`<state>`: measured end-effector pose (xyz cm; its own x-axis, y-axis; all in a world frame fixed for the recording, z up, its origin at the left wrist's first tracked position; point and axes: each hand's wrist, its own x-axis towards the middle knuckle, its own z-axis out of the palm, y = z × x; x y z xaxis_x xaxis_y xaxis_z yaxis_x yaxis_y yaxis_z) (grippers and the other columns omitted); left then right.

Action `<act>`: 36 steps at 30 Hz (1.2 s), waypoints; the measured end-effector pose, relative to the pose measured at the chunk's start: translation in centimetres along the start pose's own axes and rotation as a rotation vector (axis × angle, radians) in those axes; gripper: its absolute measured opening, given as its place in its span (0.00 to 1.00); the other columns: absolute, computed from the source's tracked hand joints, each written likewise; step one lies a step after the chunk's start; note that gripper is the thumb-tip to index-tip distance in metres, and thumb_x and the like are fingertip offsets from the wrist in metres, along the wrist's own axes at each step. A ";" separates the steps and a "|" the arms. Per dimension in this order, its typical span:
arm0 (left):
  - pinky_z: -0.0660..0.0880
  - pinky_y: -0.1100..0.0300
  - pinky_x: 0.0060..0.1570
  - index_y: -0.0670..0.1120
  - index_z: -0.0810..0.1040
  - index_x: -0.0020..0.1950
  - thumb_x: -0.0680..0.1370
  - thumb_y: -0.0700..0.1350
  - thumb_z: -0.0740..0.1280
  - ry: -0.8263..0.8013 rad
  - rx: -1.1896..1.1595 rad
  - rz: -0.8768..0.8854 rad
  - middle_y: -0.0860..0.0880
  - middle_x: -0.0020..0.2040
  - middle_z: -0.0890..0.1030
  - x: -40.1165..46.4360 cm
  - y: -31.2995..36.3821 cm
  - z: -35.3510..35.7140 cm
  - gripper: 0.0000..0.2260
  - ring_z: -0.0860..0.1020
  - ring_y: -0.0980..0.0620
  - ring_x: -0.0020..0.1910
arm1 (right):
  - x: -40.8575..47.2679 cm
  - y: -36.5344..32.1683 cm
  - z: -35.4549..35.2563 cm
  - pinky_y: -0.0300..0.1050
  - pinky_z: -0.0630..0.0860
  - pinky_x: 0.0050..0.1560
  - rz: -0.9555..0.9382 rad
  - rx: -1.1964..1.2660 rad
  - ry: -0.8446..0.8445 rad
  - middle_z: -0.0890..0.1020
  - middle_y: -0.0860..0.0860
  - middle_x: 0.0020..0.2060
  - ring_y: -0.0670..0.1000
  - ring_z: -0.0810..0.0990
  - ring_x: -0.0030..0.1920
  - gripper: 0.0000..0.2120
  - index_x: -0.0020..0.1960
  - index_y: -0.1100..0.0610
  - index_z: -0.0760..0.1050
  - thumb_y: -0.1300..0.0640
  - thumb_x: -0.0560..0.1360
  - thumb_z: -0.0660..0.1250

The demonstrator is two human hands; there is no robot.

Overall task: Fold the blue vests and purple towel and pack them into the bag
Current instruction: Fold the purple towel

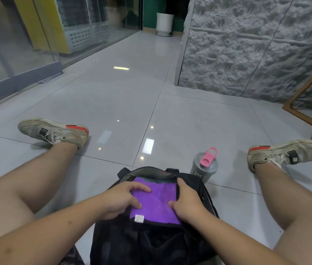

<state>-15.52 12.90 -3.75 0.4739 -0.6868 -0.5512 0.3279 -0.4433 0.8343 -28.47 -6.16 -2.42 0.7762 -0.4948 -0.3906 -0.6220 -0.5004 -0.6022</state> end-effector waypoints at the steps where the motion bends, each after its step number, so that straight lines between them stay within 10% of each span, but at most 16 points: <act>1: 0.79 0.53 0.50 0.50 0.86 0.59 0.69 0.27 0.71 0.014 0.058 -0.013 0.41 0.60 0.82 0.4 -0.4 0.0 0.24 0.84 0.44 0.48 | 0.0 0.1 0.1 0.36 0.70 0.60 0.002 -0.029 0.003 0.80 0.53 0.66 0.53 0.79 0.63 0.30 0.75 0.56 0.67 0.62 0.77 0.73; 9: 0.76 0.68 0.52 0.57 0.72 0.76 0.74 0.37 0.76 0.182 0.565 0.179 0.53 0.70 0.72 2.9 -0.8 0.7 0.34 0.78 0.54 0.54 | 2.0 0.3 0.8 0.49 0.74 0.68 -0.101 -0.211 0.078 0.79 0.55 0.66 0.57 0.77 0.67 0.29 0.76 0.53 0.69 0.56 0.77 0.74; 15: 0.72 0.48 0.69 0.63 0.69 0.69 0.64 0.57 0.82 0.178 1.029 0.032 0.46 0.71 0.65 3.5 -0.7 0.9 0.37 0.66 0.41 0.72 | 2.3 0.4 1.5 0.57 0.72 0.67 -0.111 -0.637 -0.040 0.77 0.54 0.67 0.60 0.74 0.69 0.28 0.75 0.49 0.67 0.46 0.78 0.70; 28: 0.75 0.43 0.64 0.63 0.66 0.65 0.52 0.70 0.77 0.243 1.070 0.028 0.52 0.68 0.69 6.5 2.0 -2.8 0.44 0.70 0.42 0.68 | 8.3 -0.9 -1.0 0.50 0.73 0.71 -0.078 -0.436 -0.167 0.72 0.55 0.75 0.58 0.73 0.73 0.58 0.85 0.48 0.47 0.42 0.68 0.80; 36: 0.73 0.41 0.67 0.65 0.66 0.65 0.52 0.72 0.74 0.329 1.041 0.047 0.52 0.70 0.68 10.0 3.7 -6.9 0.44 0.69 0.41 0.69 | 14.0 -3.4 -0.8 0.50 0.74 0.68 -0.155 -0.376 -0.107 0.75 0.52 0.73 0.57 0.74 0.72 0.53 0.84 0.48 0.54 0.43 0.68 0.81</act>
<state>-3.93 8.38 -6.30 0.7137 -0.5970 -0.3665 -0.4749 -0.7969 0.3734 -15.59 -11.95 -5.32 0.8577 -0.3262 -0.3974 -0.4754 -0.7975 -0.3714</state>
